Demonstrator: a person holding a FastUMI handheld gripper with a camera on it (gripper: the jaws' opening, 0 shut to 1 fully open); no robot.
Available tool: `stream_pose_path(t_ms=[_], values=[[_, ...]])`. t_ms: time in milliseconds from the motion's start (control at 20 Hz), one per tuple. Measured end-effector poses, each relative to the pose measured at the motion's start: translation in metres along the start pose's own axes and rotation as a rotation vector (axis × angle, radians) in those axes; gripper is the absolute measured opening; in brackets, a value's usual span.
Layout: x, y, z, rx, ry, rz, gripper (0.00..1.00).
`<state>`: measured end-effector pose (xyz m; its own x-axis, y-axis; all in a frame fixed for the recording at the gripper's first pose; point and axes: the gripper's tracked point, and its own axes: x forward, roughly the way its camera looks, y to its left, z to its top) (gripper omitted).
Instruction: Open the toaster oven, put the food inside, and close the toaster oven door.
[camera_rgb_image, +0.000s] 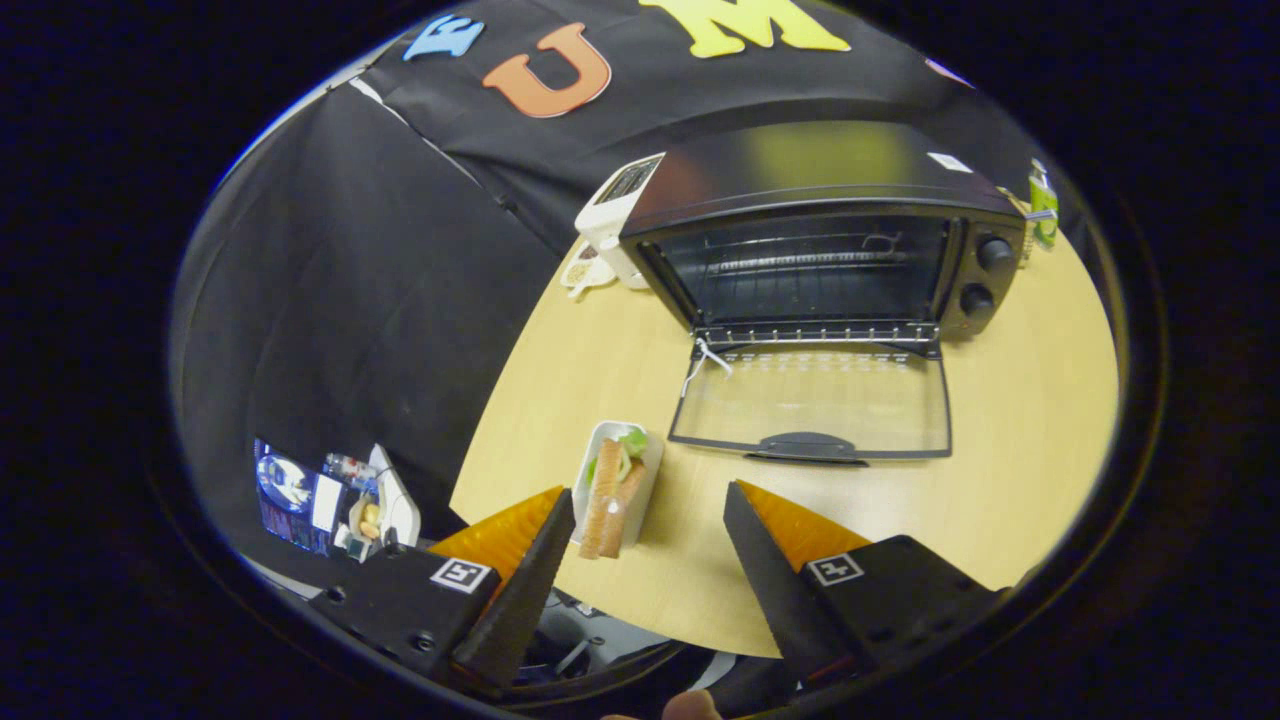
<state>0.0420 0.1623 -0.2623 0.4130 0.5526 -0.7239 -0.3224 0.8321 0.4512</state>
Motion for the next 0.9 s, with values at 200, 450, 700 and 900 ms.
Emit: stream_pose_path(t_ms=[200, 450, 700, 900], values=[[0.034, 0.015, -0.013, 0.119, 0.126, 0.064, 0.96], [0.071, 0.022, -0.027, 0.244, 0.234, 0.106, 0.79], [0.079, 0.028, -0.032, 0.266, 0.265, 0.118, 0.44], [0.069, 0.037, -0.034, 0.274, 0.282, 0.151, 0.32]])
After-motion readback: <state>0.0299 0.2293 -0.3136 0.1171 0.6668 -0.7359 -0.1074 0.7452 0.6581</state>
